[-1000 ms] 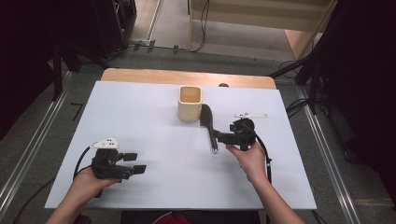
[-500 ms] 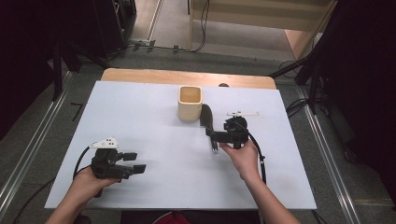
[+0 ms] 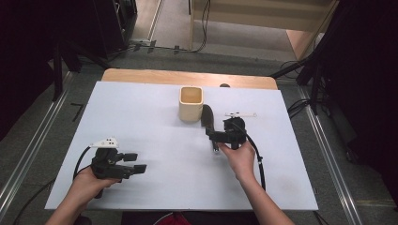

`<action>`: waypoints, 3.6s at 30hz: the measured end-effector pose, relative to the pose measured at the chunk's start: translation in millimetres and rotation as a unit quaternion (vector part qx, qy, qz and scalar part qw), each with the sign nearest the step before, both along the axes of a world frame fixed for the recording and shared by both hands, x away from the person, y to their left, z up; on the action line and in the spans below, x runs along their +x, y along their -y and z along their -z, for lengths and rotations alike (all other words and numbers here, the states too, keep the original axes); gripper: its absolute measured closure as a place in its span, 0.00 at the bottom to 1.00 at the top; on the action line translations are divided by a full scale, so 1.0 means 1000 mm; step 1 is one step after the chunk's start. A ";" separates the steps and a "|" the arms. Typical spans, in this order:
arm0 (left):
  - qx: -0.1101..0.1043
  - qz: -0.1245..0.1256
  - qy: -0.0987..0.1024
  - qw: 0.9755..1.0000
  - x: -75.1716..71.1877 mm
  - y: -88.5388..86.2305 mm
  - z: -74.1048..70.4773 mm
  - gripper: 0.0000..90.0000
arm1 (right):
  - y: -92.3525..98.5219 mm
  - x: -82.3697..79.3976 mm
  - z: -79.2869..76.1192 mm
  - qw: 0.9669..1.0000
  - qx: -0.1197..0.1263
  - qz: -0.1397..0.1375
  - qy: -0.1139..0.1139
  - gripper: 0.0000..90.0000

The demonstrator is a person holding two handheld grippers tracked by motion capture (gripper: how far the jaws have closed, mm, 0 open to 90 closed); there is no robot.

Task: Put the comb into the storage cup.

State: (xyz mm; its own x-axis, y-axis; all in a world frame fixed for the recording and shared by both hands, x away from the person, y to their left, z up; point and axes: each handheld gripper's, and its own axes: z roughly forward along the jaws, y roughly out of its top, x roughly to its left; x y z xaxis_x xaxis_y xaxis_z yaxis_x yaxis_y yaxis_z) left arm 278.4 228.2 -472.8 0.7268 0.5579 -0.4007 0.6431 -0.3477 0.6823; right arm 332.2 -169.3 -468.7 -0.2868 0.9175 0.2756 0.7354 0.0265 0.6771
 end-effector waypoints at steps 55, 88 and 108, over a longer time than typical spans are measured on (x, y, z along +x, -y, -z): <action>-0.002 -0.004 0.002 1.000 0.000 0.000 -0.001 0.31 | -0.020 -0.036 0.052 0.996 -0.051 0.072 0.028 0.44; -0.003 -0.003 -0.001 1.000 0.001 0.001 0.000 0.31 | -0.011 -0.037 0.049 0.994 -0.049 0.094 0.013 0.78; -0.007 -0.009 -0.005 1.000 0.001 0.005 -0.002 0.32 | 0.013 -0.038 0.022 0.993 -0.019 0.113 0.035 0.78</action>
State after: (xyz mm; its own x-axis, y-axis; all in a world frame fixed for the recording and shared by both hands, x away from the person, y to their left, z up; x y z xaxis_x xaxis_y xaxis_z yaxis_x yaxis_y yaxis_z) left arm 279.8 222.8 -470.4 0.7126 0.5654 -0.4154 0.6561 -0.3272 0.6801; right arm 294.5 -182.6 -490.8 -0.0903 0.9701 0.2255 0.6774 -0.1062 0.7279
